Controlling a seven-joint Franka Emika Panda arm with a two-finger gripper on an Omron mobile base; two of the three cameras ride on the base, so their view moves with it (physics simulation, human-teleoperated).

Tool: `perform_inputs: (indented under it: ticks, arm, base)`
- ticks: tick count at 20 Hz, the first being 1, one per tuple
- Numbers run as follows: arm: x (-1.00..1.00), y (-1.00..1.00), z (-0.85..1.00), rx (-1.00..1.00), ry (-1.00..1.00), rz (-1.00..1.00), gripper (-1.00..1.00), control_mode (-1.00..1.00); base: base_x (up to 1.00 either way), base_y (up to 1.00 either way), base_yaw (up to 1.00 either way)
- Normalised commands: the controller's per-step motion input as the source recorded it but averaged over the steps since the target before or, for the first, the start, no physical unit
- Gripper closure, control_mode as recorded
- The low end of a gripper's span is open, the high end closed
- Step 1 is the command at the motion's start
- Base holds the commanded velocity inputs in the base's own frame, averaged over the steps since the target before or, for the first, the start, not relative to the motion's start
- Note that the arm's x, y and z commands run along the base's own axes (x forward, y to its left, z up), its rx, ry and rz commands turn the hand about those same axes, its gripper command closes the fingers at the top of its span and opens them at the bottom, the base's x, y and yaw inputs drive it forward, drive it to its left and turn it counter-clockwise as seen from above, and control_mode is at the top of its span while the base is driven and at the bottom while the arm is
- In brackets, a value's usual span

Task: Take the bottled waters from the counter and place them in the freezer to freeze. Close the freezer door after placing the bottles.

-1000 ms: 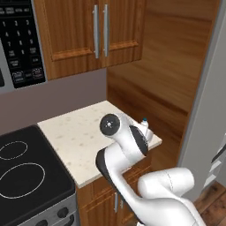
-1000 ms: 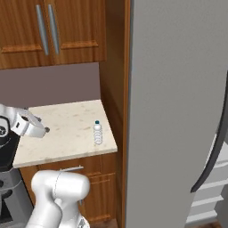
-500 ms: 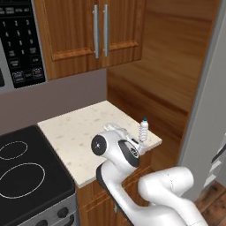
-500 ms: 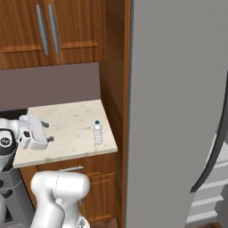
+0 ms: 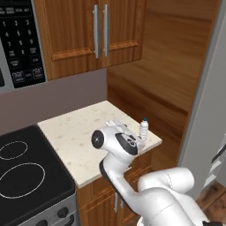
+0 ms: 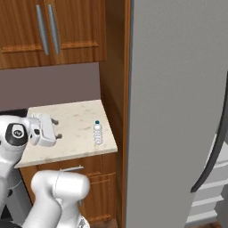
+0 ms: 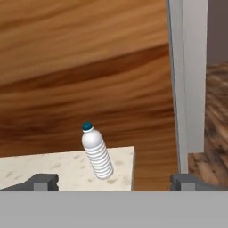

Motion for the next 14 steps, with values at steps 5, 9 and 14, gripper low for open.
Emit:
perform_inputs:
  ticks: [5,9,14]
  arm:
    - [0.28,-0.01,0.00,0.00,0.05,-0.01,-1.00,-1.00]
    - [0.04,-0.10,-0.10,0.00,0.04,-0.04,-1.00,-1.00]
    - [0.12,-0.20,-0.26,0.00,0.02,-0.06,-1.00,-1.00]
  base:
    - [0.00,0.00,0.00]
    - [0.00,0.00,0.00]
    - [0.00,0.00,0.00]
